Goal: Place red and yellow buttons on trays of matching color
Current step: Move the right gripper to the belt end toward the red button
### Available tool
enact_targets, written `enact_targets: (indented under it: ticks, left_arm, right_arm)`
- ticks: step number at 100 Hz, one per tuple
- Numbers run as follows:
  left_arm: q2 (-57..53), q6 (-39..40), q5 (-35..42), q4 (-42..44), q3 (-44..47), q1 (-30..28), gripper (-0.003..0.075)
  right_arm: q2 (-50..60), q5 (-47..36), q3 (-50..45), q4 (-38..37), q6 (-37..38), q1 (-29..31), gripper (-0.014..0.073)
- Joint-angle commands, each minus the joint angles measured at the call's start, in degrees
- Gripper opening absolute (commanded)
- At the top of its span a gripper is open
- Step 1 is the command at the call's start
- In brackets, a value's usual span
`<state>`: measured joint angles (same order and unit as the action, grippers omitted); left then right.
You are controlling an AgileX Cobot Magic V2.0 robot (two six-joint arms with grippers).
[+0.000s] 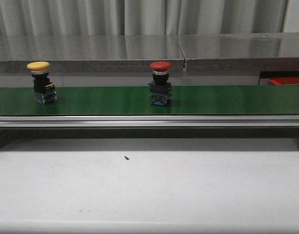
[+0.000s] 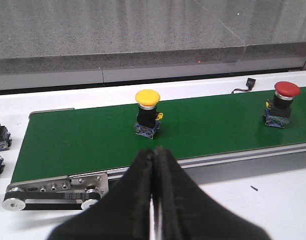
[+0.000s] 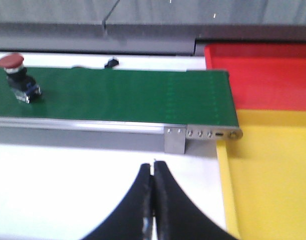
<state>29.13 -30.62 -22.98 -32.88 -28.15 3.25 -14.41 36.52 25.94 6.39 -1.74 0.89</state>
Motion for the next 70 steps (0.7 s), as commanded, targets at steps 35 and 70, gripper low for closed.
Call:
enact_targets:
  ticks: [35, 70]
  left_arm:
    - [0.1, 0.7, 4.1, -1.4, -1.6, 0.5, -0.0019]
    - [0.1, 0.7, 4.1, -1.4, -1.6, 0.5, -0.0019]
  right_arm:
    - [-32.9, 7.6, 25.1, 1.7, -0.2, 0.0, -0.0066]
    - [-46.0, 4.8, 25.1, 4.4, -1.5, 0.0, 0.0393]
